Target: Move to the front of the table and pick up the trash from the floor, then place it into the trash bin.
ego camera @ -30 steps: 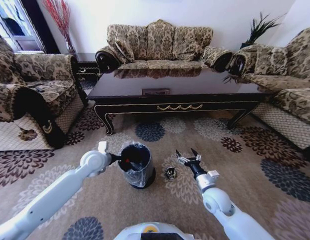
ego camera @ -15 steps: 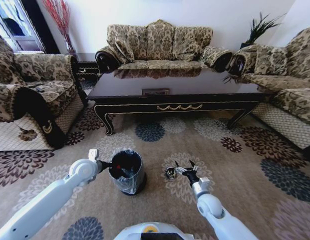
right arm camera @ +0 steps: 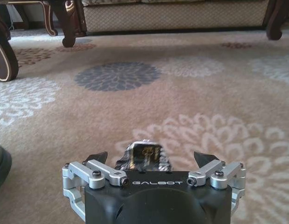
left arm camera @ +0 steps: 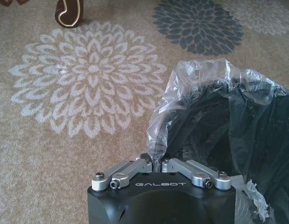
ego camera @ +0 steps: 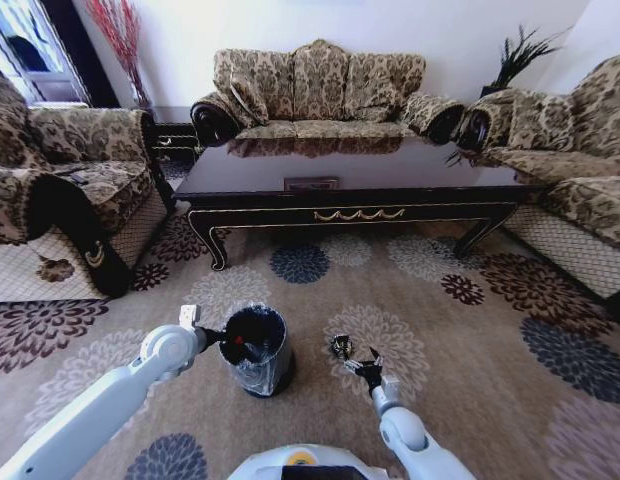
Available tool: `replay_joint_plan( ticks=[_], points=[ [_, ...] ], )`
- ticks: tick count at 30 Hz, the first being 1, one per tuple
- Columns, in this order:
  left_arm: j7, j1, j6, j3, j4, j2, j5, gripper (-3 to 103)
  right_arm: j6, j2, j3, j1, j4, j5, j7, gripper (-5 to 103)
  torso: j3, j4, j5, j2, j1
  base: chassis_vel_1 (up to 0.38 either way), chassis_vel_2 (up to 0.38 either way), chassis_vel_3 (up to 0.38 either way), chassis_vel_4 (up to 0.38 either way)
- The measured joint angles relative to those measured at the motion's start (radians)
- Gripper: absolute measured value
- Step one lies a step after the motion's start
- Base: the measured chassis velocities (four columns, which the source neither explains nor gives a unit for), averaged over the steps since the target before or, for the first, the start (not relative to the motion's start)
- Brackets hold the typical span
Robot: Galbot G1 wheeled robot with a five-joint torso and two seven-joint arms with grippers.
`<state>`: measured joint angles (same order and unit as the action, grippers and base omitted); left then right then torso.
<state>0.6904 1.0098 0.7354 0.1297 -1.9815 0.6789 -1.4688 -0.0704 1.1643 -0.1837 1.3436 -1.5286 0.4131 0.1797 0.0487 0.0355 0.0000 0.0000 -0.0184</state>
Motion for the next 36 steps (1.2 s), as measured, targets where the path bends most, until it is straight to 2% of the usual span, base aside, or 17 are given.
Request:
replay_joint_plan(
  ticks=[11, 20, 26, 34, 36],
  points=[
    [0.006, -0.003, 0.000, -0.001, 0.000, -0.007, -0.007, 4, -0.013, 0.073, 0.052, -0.074, 0.107, -0.020, -0.010, 100, 0.000, 0.0000, 0.0000, 0.000, 0.000, 0.000, 0.000, 0.000, 0.000],
    [0.007, -0.008, 0.000, -0.004, -0.001, -0.007, -0.014, 4, -0.052, 0.091, 0.050, -0.118, 0.194, -0.043, -0.036, 100, 0.000, 0.0001, -0.0001, 0.000, 0.000, 0.000, 0.000, 0.000, 0.000],
    [0.016, -0.013, 0.000, -0.016, -0.001, -0.007, -0.026, 4, -0.084, 0.122, 0.048, -0.169, 0.303, -0.108, -0.055, 100, 0.000, -0.0001, 0.0000, 0.000, 0.000, 0.000, 0.000, 0.000, 0.000],
    [0.019, -0.027, 0.000, -0.017, -0.001, -0.011, -0.040, 4, -0.090, 0.129, 0.046, -0.191, 0.354, -0.127, -0.055, 100, 0.000, 0.0001, 0.0000, 0.000, 0.000, 0.000, 0.000, 0.000, 0.000],
    [0.021, -0.026, 0.000, -0.016, -0.001, -0.011, -0.043, 4, -0.101, 0.132, 0.043, -0.204, 0.391, -0.141, -0.057, 97, 0.000, 0.0001, 0.0000, 0.000, 0.000, 0.000, 0.000, 0.000, 0.000]
  ],
)
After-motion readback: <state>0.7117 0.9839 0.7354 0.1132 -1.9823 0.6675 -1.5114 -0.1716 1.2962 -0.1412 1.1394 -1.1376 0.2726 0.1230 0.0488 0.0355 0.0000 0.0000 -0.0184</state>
